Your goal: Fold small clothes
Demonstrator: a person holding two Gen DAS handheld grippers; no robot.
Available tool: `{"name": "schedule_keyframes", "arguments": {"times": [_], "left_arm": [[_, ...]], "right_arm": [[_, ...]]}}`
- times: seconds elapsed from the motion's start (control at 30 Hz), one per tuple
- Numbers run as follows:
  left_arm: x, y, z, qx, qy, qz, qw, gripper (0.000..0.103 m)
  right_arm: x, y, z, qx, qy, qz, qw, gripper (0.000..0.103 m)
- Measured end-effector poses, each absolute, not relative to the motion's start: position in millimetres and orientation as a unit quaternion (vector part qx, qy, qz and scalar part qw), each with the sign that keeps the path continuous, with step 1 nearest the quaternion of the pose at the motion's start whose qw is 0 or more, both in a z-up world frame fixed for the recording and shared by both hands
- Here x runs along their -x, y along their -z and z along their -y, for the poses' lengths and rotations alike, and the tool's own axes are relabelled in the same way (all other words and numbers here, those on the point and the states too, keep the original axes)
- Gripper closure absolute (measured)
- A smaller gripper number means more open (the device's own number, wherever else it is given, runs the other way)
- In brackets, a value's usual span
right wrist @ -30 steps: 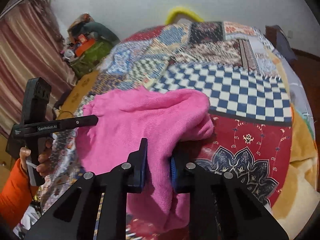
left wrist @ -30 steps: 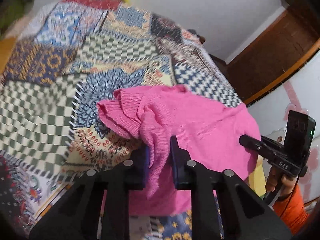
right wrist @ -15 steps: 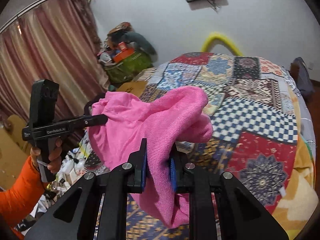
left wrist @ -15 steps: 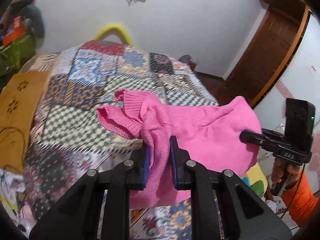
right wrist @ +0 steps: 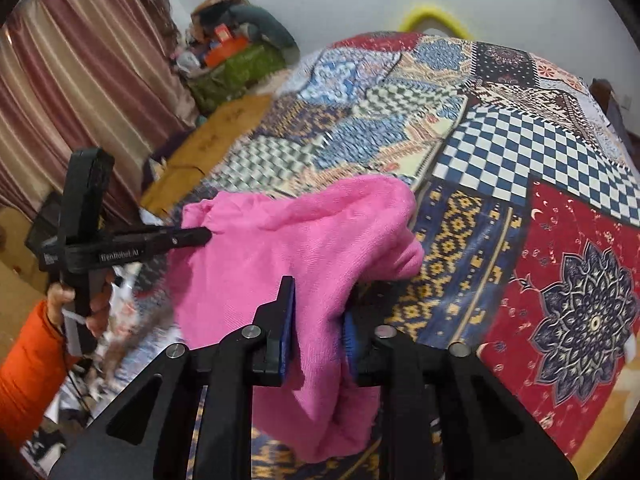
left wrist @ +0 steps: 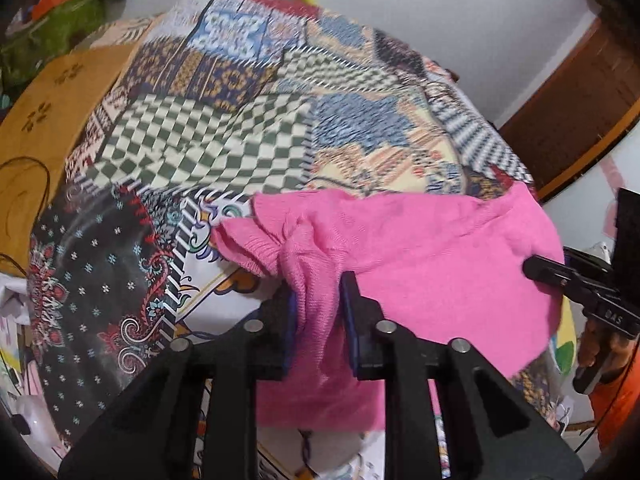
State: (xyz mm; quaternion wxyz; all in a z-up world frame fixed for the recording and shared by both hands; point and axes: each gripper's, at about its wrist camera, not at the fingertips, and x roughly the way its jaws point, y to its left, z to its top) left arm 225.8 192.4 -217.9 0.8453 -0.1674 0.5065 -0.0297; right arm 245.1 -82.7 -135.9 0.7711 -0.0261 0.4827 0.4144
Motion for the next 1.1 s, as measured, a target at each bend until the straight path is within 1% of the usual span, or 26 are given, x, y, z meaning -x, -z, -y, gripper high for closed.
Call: {"name": "schedule_keyframes", "arguments": {"times": [0.03, 0.1, 0.17, 0.23, 0.3, 0.37, 0.4, 0.43, 0.57, 0.73, 0.87, 1.0, 1.1], "left_arm": [[-227, 221, -193, 0.164, 0.020, -0.509, 0.845, 0.073], [-226, 219, -193, 0.148, 0.002, -0.506, 0.850, 0.061], [-225, 211, -193, 0.128, -0.013, -0.500, 0.856, 0.061], [-221, 199, -191, 0.106, -0.028, -0.489, 0.865, 0.061], [-215, 184, -185, 0.092, -0.018, -0.475, 0.875, 0.060], [-208, 172, -176, 0.088, 0.003, -0.460, 0.883, 0.056], [-207, 169, -171, 0.091, 0.016, -0.456, 0.885, 0.051], [-206, 168, -164, 0.095, 0.032, -0.455, 0.885, 0.050], [-215, 185, -146, 0.103, 0.060, -0.471, 0.874, 0.049], [-224, 222, -142, 0.089, 0.040, -0.506, 0.857, 0.049], [-219, 229, -160, 0.105, 0.021, -0.502, 0.858, 0.049], [-220, 218, -168, 0.108, 0.015, -0.489, 0.866, 0.049], [-226, 221, -168, 0.106, 0.014, -0.490, 0.865, 0.049]], "right_arm": [[-246, 136, 83, 0.038, -0.407, -0.481, 0.775, 0.080], [-246, 131, 86, 0.062, -0.396, -0.474, 0.784, 0.075], [-243, 120, 87, 0.087, -0.383, -0.454, 0.800, 0.071], [-238, 107, 88, 0.093, -0.389, -0.434, 0.807, 0.071], [-232, 93, 88, 0.099, -0.397, -0.410, 0.815, 0.065], [-225, 84, 80, 0.107, -0.413, -0.392, 0.815, 0.059], [-222, 84, 73, 0.107, -0.425, -0.389, 0.810, 0.058], [-221, 86, 67, 0.106, -0.435, -0.390, 0.804, 0.058], [-219, 111, 43, 0.117, -0.449, -0.414, 0.783, 0.058], [-224, 149, 39, 0.130, -0.439, -0.446, 0.769, 0.058], [-237, 144, 53, 0.089, -0.445, -0.462, 0.762, 0.058], [-245, 131, 42, 0.080, -0.466, -0.453, 0.756, 0.058], [-252, 136, 27, 0.079, -0.472, -0.458, 0.749, 0.058]]}}
